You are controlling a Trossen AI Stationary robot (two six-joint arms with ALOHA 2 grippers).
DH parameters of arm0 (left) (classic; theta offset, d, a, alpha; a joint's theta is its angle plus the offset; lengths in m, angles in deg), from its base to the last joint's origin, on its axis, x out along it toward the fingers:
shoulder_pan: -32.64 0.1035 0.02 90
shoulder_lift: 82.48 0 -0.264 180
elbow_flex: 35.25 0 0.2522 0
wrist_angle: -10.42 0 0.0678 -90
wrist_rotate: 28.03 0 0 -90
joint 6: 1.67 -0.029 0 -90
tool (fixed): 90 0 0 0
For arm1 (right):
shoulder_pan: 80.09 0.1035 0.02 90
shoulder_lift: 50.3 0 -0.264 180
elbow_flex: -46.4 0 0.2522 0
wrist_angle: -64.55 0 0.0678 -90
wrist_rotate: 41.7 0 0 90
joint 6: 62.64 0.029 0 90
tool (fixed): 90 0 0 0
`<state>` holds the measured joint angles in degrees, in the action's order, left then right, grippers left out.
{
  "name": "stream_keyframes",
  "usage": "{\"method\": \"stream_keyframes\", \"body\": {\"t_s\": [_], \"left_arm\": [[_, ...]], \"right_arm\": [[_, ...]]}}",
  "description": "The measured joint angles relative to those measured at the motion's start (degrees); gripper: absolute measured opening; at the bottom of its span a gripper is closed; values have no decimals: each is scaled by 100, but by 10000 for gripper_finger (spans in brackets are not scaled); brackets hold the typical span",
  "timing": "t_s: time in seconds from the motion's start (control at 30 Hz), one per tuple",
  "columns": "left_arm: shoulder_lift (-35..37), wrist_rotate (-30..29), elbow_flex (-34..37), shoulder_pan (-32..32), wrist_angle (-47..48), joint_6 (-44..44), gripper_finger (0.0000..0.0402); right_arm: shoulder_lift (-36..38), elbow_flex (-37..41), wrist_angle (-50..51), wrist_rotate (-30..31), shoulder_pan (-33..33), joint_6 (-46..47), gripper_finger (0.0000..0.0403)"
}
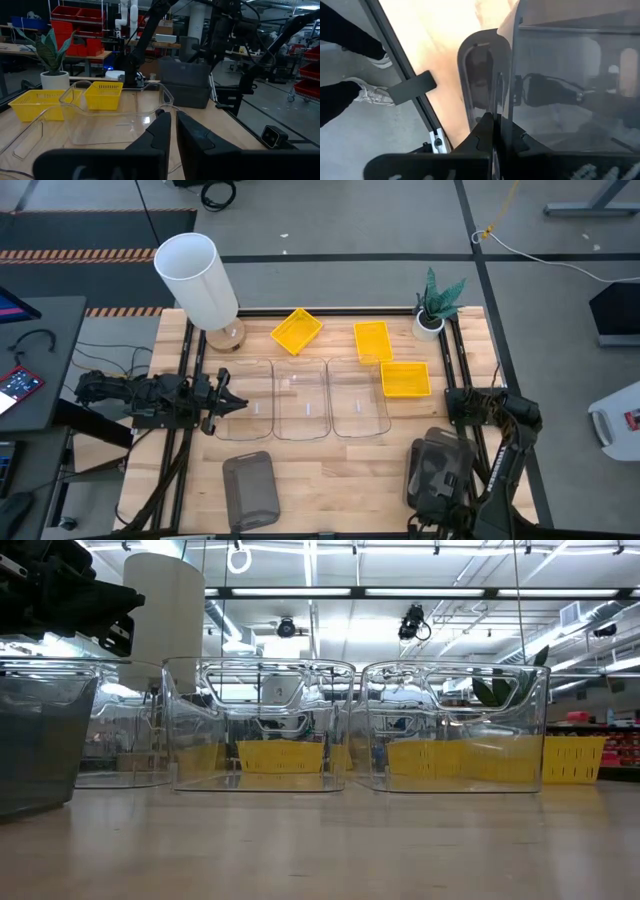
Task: Stack baskets by color
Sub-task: Stack the middle black bin into the right black bin
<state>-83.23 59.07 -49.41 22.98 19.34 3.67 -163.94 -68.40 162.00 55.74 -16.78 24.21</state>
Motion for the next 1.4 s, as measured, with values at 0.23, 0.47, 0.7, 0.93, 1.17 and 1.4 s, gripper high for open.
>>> {"method": "stream_keyframes", "body": {"t_s": [0.23,0.47,0.7,0.93,1.17,1.4], "left_arm": [[-1,-2,0,2,-1,0,29],[2,1,1,0,0,0,34],[1,1,1,1,0,0,31],[0,1,-1,1,0,1,26],[-1,1,0,1,4,0,34],[2,1,2,-1,0,0,28]], "right_arm": [[2,275,-611,-106,0,-139,7],[-2,443,-1150,-190,9,-451,7],[-9,679,-1847,-391,-110,-535,7],[-122,757,-2111,-355,-464,-1211,7],[-140,750,-2184,-263,-990,-1813,24],[-146,750,-2237,-254,-1343,-1960,87]]}}
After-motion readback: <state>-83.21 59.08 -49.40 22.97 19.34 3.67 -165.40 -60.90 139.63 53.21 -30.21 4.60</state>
